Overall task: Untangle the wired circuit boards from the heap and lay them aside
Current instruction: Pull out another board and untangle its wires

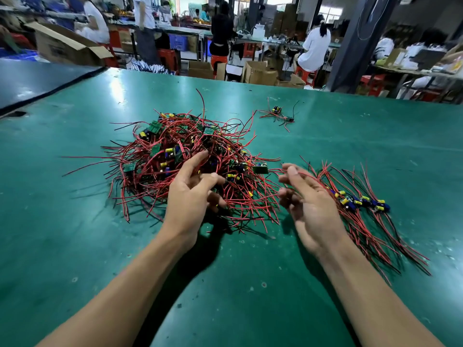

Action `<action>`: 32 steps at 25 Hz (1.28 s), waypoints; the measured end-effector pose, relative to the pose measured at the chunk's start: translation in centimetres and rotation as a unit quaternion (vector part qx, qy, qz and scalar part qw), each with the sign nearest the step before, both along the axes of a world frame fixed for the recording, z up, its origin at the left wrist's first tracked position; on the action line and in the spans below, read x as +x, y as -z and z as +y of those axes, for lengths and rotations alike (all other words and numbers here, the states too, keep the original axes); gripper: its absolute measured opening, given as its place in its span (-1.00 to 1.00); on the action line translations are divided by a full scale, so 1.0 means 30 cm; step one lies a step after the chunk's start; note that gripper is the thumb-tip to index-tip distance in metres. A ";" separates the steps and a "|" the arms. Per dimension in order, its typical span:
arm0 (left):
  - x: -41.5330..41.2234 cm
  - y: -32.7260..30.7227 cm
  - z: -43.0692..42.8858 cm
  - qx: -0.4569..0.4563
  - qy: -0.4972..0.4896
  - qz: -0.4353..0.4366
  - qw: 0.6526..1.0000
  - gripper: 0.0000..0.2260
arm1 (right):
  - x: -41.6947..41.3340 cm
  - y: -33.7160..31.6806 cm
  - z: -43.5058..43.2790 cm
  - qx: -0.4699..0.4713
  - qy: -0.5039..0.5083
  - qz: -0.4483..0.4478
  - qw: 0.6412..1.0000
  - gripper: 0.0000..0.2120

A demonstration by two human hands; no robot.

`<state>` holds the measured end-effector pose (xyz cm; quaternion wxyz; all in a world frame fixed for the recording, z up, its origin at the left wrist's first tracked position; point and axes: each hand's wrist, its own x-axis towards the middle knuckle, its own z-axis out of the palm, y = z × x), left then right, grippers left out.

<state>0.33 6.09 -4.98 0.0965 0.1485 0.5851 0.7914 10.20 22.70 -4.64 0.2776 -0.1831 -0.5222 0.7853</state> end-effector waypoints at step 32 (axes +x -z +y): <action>0.026 0.043 0.003 -0.158 -0.058 0.185 0.968 -0.65 | -0.107 -0.240 0.063 0.091 0.090 0.053 0.990 -0.68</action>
